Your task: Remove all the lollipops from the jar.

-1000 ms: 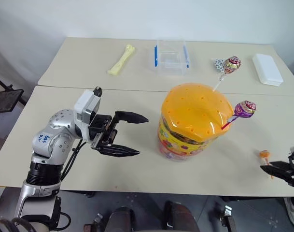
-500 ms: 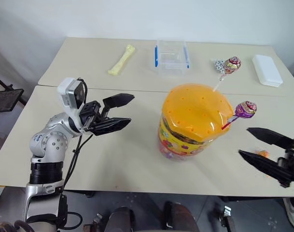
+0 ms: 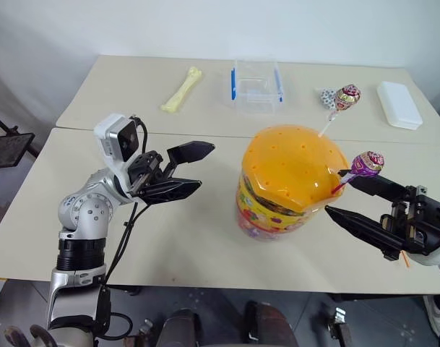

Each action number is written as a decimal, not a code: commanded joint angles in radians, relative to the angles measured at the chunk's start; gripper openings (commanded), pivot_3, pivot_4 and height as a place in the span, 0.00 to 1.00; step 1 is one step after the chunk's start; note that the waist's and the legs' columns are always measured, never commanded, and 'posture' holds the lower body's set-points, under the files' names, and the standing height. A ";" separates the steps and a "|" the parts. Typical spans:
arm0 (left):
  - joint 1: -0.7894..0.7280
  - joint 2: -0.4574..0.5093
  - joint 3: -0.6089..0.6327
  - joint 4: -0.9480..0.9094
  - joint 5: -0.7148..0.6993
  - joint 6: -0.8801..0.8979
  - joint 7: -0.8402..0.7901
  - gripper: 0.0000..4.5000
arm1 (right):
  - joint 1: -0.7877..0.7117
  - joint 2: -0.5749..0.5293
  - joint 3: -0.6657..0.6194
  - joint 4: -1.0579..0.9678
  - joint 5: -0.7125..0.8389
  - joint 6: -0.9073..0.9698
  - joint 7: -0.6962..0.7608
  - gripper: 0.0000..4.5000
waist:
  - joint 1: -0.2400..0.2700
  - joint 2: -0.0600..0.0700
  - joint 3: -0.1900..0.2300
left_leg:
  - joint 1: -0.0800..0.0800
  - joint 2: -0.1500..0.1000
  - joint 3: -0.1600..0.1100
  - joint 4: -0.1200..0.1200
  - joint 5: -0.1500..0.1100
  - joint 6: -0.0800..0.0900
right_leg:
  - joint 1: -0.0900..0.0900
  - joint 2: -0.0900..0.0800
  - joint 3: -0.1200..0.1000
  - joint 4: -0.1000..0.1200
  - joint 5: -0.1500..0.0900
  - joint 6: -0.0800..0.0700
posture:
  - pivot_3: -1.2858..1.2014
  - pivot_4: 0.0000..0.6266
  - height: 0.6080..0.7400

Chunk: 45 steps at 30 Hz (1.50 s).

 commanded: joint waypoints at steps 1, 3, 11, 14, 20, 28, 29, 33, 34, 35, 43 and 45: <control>-0.001 0.000 -0.005 -0.040 -0.015 0.000 -0.012 1.00 | -0.016 -0.015 -0.002 -0.008 0.014 -0.016 -0.006 0.75 | 0.001 0.000 0.000 | 0.000 0.000 0.000 0.000 0.000 0.000 | 0.000 0.000 0.000 0.000 0.000 0.000 | 0.52 0.24 1.00; -0.003 -0.001 -0.007 -0.038 -0.014 -0.001 -0.013 1.00 | -0.017 -0.020 -0.002 -0.002 0.002 -0.016 0.002 0.66 | 0.001 0.000 0.000 | 0.000 0.000 0.000 0.000 0.000 0.000 | 0.000 0.000 0.000 0.000 0.000 0.000 | 0.52 0.24 1.00; -0.017 -0.004 -0.011 -0.036 -0.016 -0.004 -0.015 1.00 | -0.030 -0.016 0.003 0.024 0.018 -0.019 0.006 0.08 | 0.000 0.000 0.000 | 0.000 0.000 0.000 0.000 0.000 0.000 | 0.000 0.000 0.000 0.000 0.000 0.000 | 0.52 0.24 1.00; -0.029 -0.011 -0.010 -0.038 -0.011 -0.016 -0.010 1.00 | -0.061 -0.017 -0.014 0.044 0.061 -0.014 -0.022 0.01 | 0.000 0.000 0.000 | 0.000 0.000 0.000 0.000 0.000 0.000 | 0.000 0.000 0.000 0.000 0.000 0.000 | 0.52 0.24 1.00; -0.048 -0.025 -0.013 -0.073 0.008 -0.059 0.011 1.00 | -0.132 -0.044 -0.158 0.142 0.360 0.021 -0.195 0.01 | 0.001 0.000 0.000 | 0.000 0.000 0.000 0.000 0.000 0.000 | 0.000 0.000 0.000 0.000 0.000 0.000 | 0.52 0.24 1.00; -0.043 0.057 -0.092 -0.105 0.201 -0.224 -0.066 1.00 | 0.047 -0.209 -0.226 0.502 -0.028 0.101 -0.253 0.01 | 0.003 0.000 0.000 | -0.001 0.000 0.001 0.000 0.000 0.000 | 0.000 0.000 0.000 -0.001 0.000 0.000 | 0.52 0.24 1.00; -0.041 0.068 -0.104 -0.099 0.225 -0.255 -0.088 1.00 | 0.062 -0.226 -0.189 0.528 -0.130 0.057 -0.252 0.01 | 0.001 0.000 0.000 | -0.001 0.000 0.001 -0.001 0.000 0.000 | 0.000 0.000 0.000 -0.002 0.000 0.000 | 0.52 0.24 1.00; -0.034 0.091 -0.122 -0.090 0.263 -0.288 -0.096 1.00 | 0.100 -0.308 0.017 0.677 -0.469 0.045 -0.341 0.01 | -0.003 0.000 0.000 | 0.000 0.000 0.003 -0.001 0.000 0.001 | -0.001 0.000 0.002 -0.002 0.000 0.000 | 0.52 0.24 1.00; -0.031 0.099 -0.129 -0.094 0.271 -0.291 -0.101 1.00 | 0.099 -0.312 0.044 0.694 -0.490 0.069 -0.329 0.01 | -0.003 0.000 0.000 | 0.000 0.000 0.003 -0.001 0.000 0.001 | -0.001 0.000 0.002 -0.002 0.000 0.000 | 0.52 0.24 1.00; -0.026 0.109 -0.138 -0.100 0.285 -0.301 -0.112 1.00 | 0.095 -0.315 0.066 0.708 -0.500 0.100 -0.317 0.01 | -0.003 0.000 0.000 | 0.000 0.000 0.003 -0.001 0.000 0.001 | -0.002 0.000 0.002 -0.001 0.000 0.000 | 0.52 0.24 1.00; -0.010 0.125 -0.124 -0.131 0.264 -0.280 -0.090 1.00 | 0.063 -0.324 0.138 0.814 -0.615 0.096 -0.179 0.23 | 0.000 0.001 0.000 | -0.001 0.000 0.003 -0.002 0.000 0.001 | -0.002 0.000 0.001 -0.002 0.000 0.000 | 0.52 0.24 1.00; -0.014 0.130 -0.113 -0.131 0.252 -0.269 -0.087 1.00 | 0.071 -0.334 0.103 0.812 -0.599 0.079 -0.087 0.38 | 0.000 0.001 0.000 | -0.001 0.000 0.003 -0.002 0.000 0.001 | -0.001 0.000 0.001 -0.002 0.000 0.000 | 0.52 0.24 1.00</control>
